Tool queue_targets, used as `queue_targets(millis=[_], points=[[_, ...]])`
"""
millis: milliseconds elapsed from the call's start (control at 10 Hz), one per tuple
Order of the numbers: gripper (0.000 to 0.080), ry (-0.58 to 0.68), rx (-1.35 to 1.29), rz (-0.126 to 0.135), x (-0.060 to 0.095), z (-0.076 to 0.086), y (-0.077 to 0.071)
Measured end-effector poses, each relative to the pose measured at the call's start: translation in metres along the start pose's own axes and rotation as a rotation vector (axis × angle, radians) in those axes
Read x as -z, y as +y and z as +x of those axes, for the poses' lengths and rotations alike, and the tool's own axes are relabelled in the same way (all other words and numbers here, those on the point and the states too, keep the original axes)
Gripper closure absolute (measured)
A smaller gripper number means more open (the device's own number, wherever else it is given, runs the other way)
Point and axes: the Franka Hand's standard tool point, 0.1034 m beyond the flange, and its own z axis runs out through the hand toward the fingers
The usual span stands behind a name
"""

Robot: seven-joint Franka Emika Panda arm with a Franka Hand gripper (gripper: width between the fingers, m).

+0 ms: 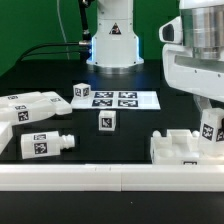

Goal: Assemble chair

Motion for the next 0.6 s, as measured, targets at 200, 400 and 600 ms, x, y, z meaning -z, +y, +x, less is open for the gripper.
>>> queue_targets(millis=[200,400,600], points=[[0.0507,-0.005,-0.100,0.002,-0.0002,-0.0018,-0.0004],[0.0399,-0.005,-0.068,0.002,-0.0002,-0.0019,-0.0004],[0.0185,-0.004,0.043,0.001,0.0000,0.0002,0.0002]])
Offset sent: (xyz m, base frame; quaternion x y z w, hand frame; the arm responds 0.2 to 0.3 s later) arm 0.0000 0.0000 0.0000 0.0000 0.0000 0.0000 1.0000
